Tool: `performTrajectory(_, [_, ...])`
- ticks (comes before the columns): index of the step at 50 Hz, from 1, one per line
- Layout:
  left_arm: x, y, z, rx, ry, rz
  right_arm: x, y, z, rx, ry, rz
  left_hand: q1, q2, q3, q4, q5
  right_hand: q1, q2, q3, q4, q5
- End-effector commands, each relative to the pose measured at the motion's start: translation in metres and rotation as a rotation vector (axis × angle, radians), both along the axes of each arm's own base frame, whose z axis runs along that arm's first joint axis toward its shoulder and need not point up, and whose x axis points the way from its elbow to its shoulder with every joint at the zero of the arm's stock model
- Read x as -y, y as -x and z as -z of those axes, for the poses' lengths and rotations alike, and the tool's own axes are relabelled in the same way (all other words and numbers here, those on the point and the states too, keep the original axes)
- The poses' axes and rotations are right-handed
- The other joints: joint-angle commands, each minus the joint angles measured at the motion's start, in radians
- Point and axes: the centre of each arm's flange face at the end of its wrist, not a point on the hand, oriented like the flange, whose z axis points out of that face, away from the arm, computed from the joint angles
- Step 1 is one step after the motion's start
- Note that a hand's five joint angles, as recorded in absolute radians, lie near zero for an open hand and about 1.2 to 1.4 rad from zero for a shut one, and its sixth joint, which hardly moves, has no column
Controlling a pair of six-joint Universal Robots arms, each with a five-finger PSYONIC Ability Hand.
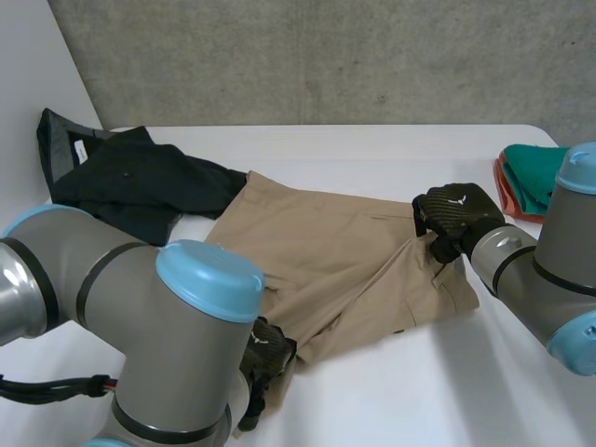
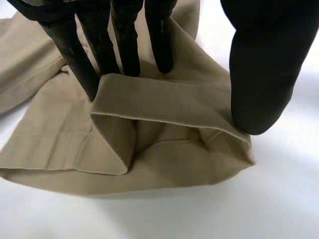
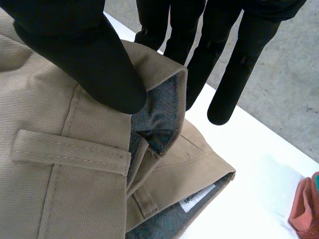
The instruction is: Fold the laundry.
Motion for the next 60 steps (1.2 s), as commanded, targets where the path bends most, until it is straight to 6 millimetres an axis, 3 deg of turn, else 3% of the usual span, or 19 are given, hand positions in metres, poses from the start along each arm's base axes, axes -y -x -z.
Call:
performTrajectory(1, [0.001,0.002,0.003,0.016,0.055,0.011,0.0,0.0,-0.001,0.002,0.003,-0.002,0.337,0.337,0.333,0.332,0.332,0.262,0.222,0.207,0.198,0.199])
performTrajectory(2, [0.003,0.002,0.003,0.012,0.069,0.004,-0.001,0.0,-0.001,0.002,0.003,-0.002,0.618,0.617,0.613,0.612,0.612,0.262,0.222,0.207,0.198,0.199])
performTrajectory(4, [0.004,0.002,0.003,0.005,0.09,-0.004,0.0,0.001,-0.002,0.002,0.003,-0.002,0.927,0.927,0.922,0.921,0.921,0.262,0.222,0.207,0.198,0.199])
performTrajectory(12, [0.01,-0.003,-0.013,-0.035,0.16,-0.039,-0.007,0.007,-0.01,-0.053,0.005,-0.014,0.928,0.928,0.924,0.923,0.922,0.262,0.222,0.207,0.198,0.199])
performTrajectory(16, [0.004,-0.012,-0.022,-0.031,0.132,0.016,-0.029,0.021,-0.014,-0.257,-0.019,-0.121,0.928,0.928,0.924,0.923,0.922,0.262,0.222,0.207,0.198,0.199])
performTrajectory(21, [-0.012,-0.03,-0.034,0.015,0.028,0.129,-0.097,0.063,0.001,-0.682,-0.246,-0.431,0.928,0.928,0.924,0.923,0.922,0.262,0.222,0.207,0.198,0.199])
performTrajectory(26, [-0.015,-0.043,-0.044,0.027,-0.054,0.175,-0.097,0.075,-0.005,-0.738,-0.164,-0.442,0.928,0.928,0.924,0.923,0.922,0.262,0.222,0.207,0.198,0.199])
performTrajectory(35, [0.044,-0.047,-0.059,-0.035,0.004,0.087,-0.066,0.063,-0.004,-0.583,-0.11,-0.342,0.928,0.928,0.924,0.923,0.922,0.262,0.222,0.207,0.198,0.199])
performTrajectory(43, [0.115,-0.018,-0.069,-0.102,0.193,0.023,-0.019,0.044,0.002,-0.402,-0.024,-0.17,0.928,0.928,0.924,0.923,0.922,0.262,0.222,0.207,0.198,0.199])
performTrajectory(44, [0.131,-0.013,-0.071,-0.111,0.23,0.005,-0.007,0.044,0.003,-0.384,0.001,-0.122,0.928,0.928,0.924,0.923,0.922,0.262,0.222,0.207,0.198,0.199])
performTrajectory(51, [0.18,0.012,-0.077,-0.165,0.347,-0.027,0.032,0.036,0.011,-0.325,0.111,0.028,0.928,0.928,0.924,0.923,0.922,0.262,0.222,0.207,0.198,0.199])
performTrajectory(56, [0.216,0.033,-0.07,-0.194,0.445,-0.065,0.063,0.03,0.022,-0.306,0.222,0.122,0.928,0.928,0.924,0.923,0.922,0.262,0.222,0.207,0.198,0.199])
performTrajectory(60, [0.241,0.037,-0.056,-0.198,0.495,-0.124,0.078,0.026,0.033,-0.31,0.277,0.177,0.928,0.928,0.924,0.923,0.922,0.262,0.222,0.207,0.198,0.199])
